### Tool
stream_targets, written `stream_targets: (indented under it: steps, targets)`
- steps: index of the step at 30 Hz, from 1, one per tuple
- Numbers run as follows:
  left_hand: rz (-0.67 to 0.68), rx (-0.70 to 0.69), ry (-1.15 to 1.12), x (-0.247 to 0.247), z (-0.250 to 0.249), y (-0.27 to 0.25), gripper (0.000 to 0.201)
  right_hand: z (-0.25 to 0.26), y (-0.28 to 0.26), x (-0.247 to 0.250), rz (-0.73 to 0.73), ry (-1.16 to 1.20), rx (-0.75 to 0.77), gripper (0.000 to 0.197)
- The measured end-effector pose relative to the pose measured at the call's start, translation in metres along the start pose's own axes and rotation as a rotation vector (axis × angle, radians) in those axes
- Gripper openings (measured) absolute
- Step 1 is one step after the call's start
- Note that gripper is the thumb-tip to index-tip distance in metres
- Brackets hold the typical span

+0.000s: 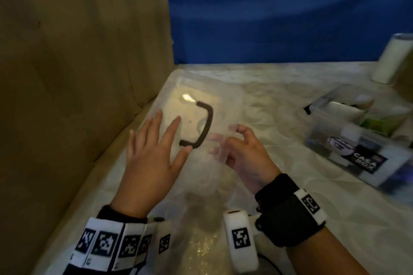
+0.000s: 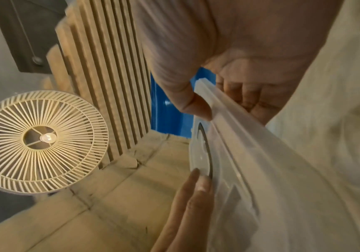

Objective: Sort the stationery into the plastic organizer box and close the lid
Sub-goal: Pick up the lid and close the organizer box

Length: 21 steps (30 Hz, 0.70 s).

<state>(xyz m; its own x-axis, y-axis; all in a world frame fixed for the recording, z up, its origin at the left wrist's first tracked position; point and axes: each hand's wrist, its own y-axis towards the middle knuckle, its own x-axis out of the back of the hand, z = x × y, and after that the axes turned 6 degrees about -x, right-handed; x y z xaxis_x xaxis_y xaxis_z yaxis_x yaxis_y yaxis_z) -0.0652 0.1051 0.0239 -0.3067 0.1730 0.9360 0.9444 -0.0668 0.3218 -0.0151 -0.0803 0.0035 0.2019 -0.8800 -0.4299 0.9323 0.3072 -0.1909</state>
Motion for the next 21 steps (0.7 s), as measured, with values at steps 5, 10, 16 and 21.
stream_targets:
  steps: [5, 10, 16, 21]
  targets:
    - [-0.279, -0.01, -0.192, -0.011, -0.049, 0.017, 0.084, 0.02, -0.021, 0.042, -0.154, 0.149, 0.135, 0.035]
    - [-0.198, 0.127, -1.204, -0.031, -0.106, 0.031, 0.11, 0.034, -0.043, 0.073, -0.223, 0.225, 0.258, 0.051]
    - [-0.192, 0.069, -1.447, -0.033, -0.15, 0.058, 0.069, 0.06, -0.078, 0.114, -0.423, 0.019, 0.464, 0.062]
    - [-0.238, -0.066, -1.322, -0.022, -0.177, 0.094, 0.038, 0.089, -0.113, 0.171, -0.873, 0.075, 0.729, 0.04]
